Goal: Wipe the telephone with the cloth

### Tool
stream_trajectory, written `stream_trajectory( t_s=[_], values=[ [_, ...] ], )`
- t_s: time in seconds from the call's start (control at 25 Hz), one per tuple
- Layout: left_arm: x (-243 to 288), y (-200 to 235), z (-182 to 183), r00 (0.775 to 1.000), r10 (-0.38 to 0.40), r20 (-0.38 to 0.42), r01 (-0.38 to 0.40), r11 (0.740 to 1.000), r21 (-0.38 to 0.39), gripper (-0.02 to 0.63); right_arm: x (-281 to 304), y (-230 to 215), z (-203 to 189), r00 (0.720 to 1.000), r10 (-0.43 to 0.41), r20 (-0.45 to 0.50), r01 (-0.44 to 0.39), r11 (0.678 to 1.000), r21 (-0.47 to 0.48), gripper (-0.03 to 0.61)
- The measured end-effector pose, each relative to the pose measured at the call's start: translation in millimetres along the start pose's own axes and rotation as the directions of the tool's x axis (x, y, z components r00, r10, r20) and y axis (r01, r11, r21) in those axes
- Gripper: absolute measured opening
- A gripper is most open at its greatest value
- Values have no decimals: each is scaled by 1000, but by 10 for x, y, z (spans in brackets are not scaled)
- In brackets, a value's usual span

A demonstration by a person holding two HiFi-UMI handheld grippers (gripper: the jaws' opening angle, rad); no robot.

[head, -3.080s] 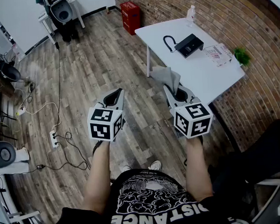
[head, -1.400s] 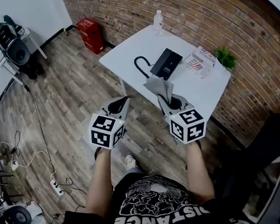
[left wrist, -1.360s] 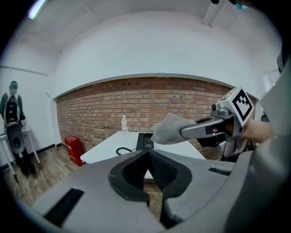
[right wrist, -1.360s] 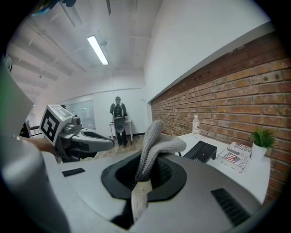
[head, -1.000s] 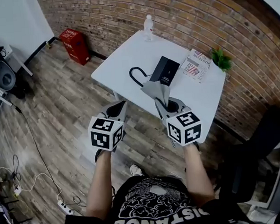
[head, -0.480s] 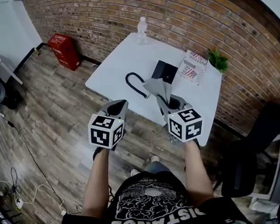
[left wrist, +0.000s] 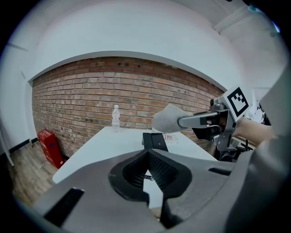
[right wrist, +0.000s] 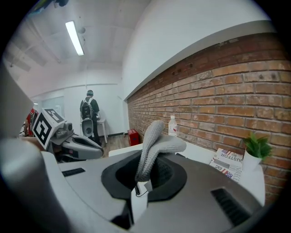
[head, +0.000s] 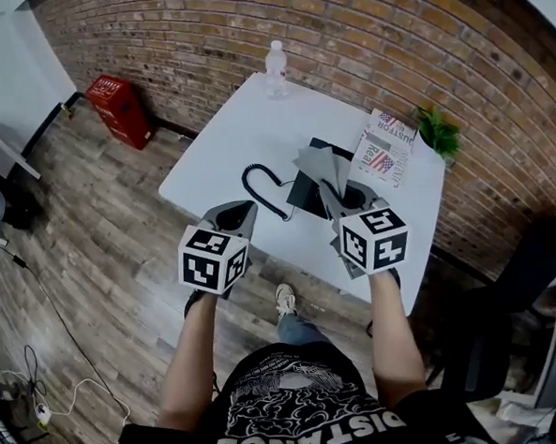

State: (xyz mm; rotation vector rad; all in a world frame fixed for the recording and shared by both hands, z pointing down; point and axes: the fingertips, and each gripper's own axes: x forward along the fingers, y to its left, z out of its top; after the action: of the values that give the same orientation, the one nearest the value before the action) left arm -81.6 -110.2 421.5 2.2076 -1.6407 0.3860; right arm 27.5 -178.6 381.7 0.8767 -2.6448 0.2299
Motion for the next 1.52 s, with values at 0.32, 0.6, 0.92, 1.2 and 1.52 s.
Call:
stream_trajectory(
  t_s=[0.32, 0.6, 0.92, 1.2, 1.52],
  values=[
    [790, 285, 350, 1000, -6, -22, 6, 1000, 18, 5, 508, -662, 204, 1000, -18, -3, 18, 999, 35, 12],
    [1302, 524, 486, 998, 15, -65, -14, 1000, 15, 5, 949, -1114, 168, 999, -13, -35, 16, 998, 64, 11],
    [1589, 657, 450, 993, 12, -114, -11, 1000, 11, 5, 1373, -1372, -137, 993, -19, -116, 28, 997, 78, 12],
    [1660, 707, 350, 992, -50, -117, 52, 999, 12, 5, 1571, -1304, -406, 984, -43, -174, 59, 994, 89, 12],
    [1497, 772, 316, 986, -120, -119, 127, 990, 57, 5, 1586, -1153, -652, 967, -120, -224, 142, 986, 84, 11]
  ],
)
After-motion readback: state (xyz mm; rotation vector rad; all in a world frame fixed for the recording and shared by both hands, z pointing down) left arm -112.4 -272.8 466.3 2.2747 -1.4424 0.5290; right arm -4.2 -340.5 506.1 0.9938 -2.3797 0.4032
